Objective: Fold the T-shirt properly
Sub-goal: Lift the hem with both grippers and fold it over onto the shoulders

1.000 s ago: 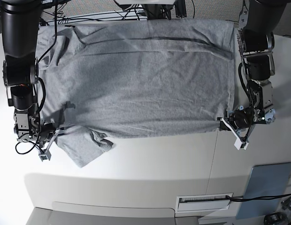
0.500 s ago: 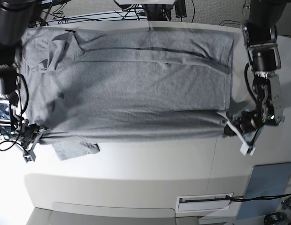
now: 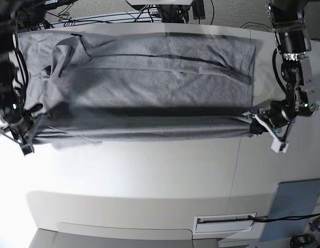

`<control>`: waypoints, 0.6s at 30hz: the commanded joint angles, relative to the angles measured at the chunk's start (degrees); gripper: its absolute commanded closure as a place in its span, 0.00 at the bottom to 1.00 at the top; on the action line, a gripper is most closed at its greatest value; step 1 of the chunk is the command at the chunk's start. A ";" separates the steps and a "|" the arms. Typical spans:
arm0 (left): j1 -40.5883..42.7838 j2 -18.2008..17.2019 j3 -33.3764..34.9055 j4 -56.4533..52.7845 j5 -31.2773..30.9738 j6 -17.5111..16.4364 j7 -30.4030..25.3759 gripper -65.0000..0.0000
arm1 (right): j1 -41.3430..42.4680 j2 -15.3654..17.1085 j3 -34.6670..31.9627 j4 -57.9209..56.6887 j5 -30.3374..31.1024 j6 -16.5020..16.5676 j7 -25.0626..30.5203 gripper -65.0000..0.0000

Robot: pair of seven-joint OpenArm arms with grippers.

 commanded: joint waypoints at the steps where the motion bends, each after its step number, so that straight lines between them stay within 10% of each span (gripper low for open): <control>1: 0.02 -1.29 -1.75 2.08 -0.26 0.28 0.13 1.00 | -1.46 1.95 3.13 2.43 -1.53 -1.27 0.09 1.00; 18: 20.55 -1.31 -9.35 14.21 -2.95 -1.22 0.81 1.00 | -36.00 -10.82 26.05 26.99 -3.52 -1.27 -0.94 1.00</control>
